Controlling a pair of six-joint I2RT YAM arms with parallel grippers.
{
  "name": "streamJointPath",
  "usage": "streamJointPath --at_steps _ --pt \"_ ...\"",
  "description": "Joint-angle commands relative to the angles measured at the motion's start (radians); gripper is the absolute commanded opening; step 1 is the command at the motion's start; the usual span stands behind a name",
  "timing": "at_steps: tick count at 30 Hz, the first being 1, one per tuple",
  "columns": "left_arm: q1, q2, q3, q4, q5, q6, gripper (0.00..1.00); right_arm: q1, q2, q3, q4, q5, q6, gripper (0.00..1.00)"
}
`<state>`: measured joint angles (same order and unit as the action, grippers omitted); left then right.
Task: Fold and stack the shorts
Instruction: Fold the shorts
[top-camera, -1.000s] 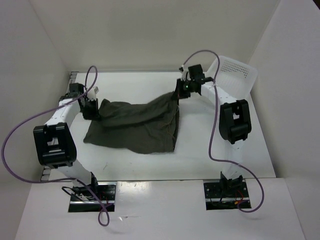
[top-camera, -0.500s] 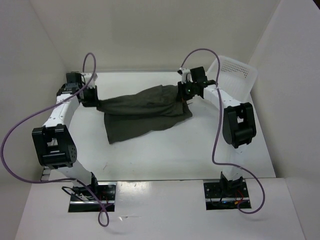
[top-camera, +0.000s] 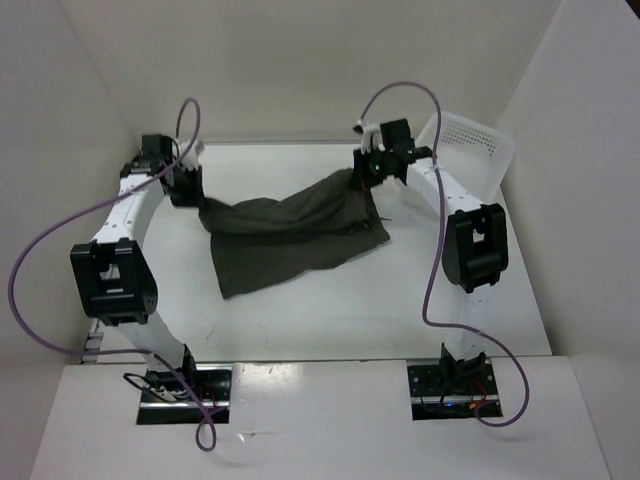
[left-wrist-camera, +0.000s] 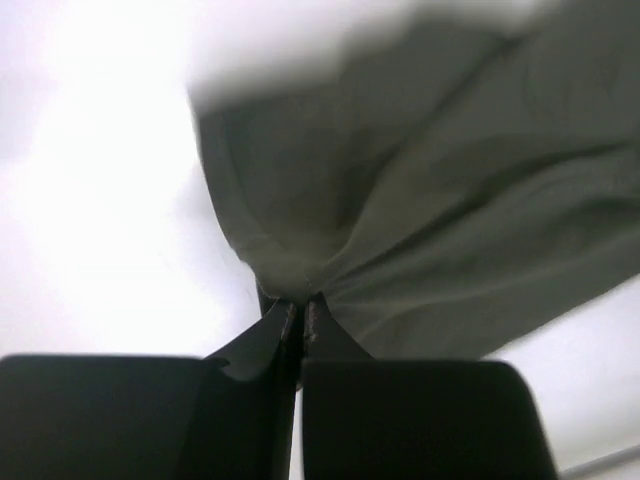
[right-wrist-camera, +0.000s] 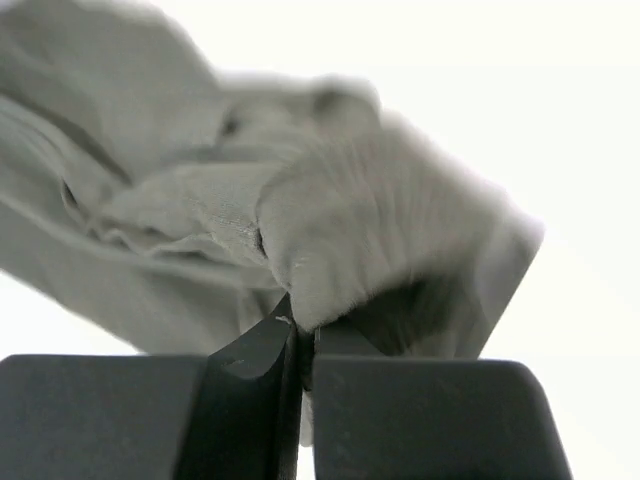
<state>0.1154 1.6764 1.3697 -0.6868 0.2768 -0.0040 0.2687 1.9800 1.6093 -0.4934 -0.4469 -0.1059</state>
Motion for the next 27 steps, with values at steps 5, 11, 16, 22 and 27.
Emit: streamJointPath --at_steps 5,11,16,22,27 --pt "0.035 0.177 0.474 0.119 0.076 0.004 0.00 0.010 0.129 0.425 0.150 0.051 0.146 0.00" --pt "0.024 0.077 0.165 0.119 0.117 0.004 0.00 0.010 0.025 0.189 0.150 0.013 0.069 0.02" --pt "-0.025 -0.027 -0.042 0.063 0.168 0.004 0.01 0.010 -0.023 0.000 0.101 -0.018 -0.092 0.02" --pt "-0.036 -0.119 -0.171 -0.057 0.168 0.004 0.00 0.010 -0.138 -0.140 0.032 0.013 -0.239 0.00" --pt "-0.036 -0.110 -0.254 -0.080 0.121 0.004 0.00 0.010 -0.170 -0.207 -0.007 -0.030 -0.279 0.00"
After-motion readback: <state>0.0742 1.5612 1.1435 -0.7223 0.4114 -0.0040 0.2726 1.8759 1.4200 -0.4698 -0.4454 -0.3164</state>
